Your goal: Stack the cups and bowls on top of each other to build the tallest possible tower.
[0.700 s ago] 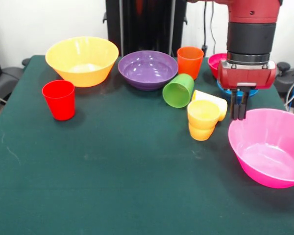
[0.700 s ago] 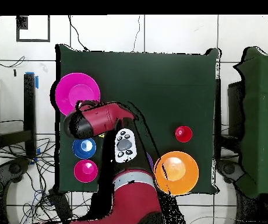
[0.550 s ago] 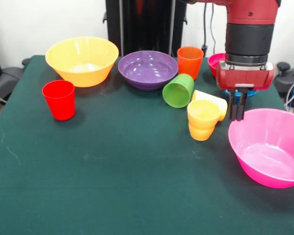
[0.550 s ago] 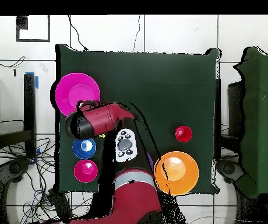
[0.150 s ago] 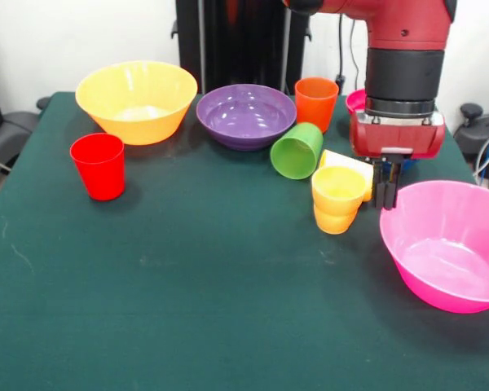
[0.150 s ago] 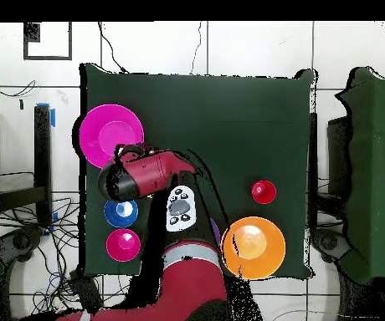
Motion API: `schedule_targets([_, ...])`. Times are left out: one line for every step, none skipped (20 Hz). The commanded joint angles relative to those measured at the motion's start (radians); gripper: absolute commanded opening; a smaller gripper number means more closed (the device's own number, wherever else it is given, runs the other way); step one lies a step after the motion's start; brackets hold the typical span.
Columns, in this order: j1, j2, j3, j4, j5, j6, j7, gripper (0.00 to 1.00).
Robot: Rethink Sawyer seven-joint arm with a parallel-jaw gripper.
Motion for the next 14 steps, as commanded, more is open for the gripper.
schedule_targets([0.035,0.074,-0.012,-0.038,0.043,-0.059,0.149,0.00])
schedule_targets([0.038,0.076,-0.015,-0.039,0.046,-0.062,0.148,0.00])
schedule_targets([0.041,0.079,-0.018,-0.041,0.052,-0.066,0.149,0.00])
schedule_targets([0.045,0.082,-0.022,-0.042,0.058,-0.069,0.151,0.00])
schedule_targets([0.049,0.085,-0.025,-0.044,0.064,-0.073,0.153,0.00])
schedule_targets([0.052,0.088,-0.029,-0.045,0.070,-0.076,0.155,0.00])
schedule_targets([0.047,0.090,-0.020,-0.040,0.081,-0.087,0.163,0.00])
schedule_targets([0.042,0.093,-0.012,-0.034,0.092,-0.097,0.170,0.00])
schedule_targets([0.053,0.107,-0.017,-0.040,0.102,-0.112,0.180,0.00])
schedule_targets([0.060,0.115,-0.022,-0.045,0.110,-0.120,0.181,0.00])
schedule_targets([0.068,0.125,-0.029,-0.049,0.121,-0.132,0.181,0.00])
schedule_targets([0.069,0.129,-0.030,-0.051,0.126,-0.135,0.177,0.00])
schedule_targets([0.071,0.131,-0.034,-0.054,0.124,-0.129,0.165,0.00])
schedule_targets([0.079,0.133,-0.046,-0.055,0.128,-0.142,0.162,0.00])
